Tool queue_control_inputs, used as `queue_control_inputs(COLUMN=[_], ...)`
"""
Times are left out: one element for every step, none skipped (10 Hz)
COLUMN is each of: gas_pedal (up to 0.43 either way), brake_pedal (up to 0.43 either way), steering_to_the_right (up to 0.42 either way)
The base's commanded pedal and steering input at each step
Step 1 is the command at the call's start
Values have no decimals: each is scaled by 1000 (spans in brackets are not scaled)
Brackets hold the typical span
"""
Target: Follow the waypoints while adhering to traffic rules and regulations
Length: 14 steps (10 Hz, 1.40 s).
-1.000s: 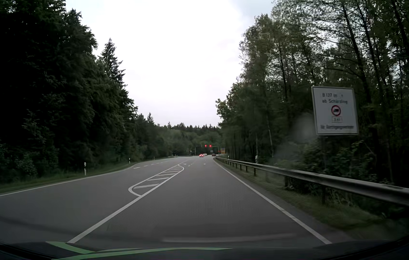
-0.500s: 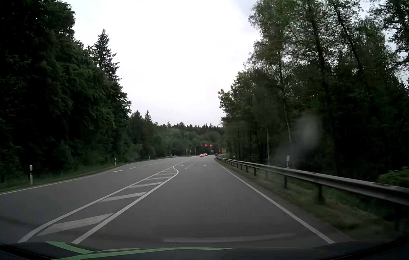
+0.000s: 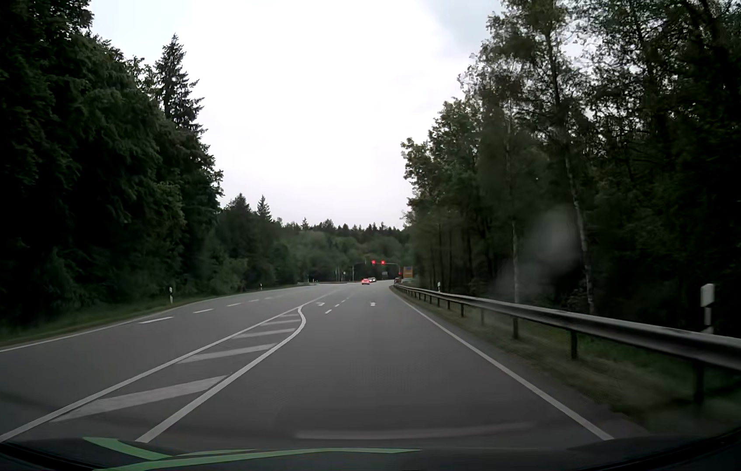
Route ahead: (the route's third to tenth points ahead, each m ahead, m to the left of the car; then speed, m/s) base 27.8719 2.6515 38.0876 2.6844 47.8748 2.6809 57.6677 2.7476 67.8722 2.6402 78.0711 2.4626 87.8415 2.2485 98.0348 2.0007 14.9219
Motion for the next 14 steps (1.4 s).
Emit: queue_control_inputs(gas_pedal=[39, 28, 28, 28, 0, 0, 0, 0, 0, 0, 0, 0, 0, 0], brake_pedal=[0, 0, 0, 0, 0, 0, 0, 0, 0, 0, 0, 0, 0, 0], steering_to_the_right=[-1, -1, -1, -1, 0, 0, 0, 0, 0, 0, 0, 1, 1, 2])
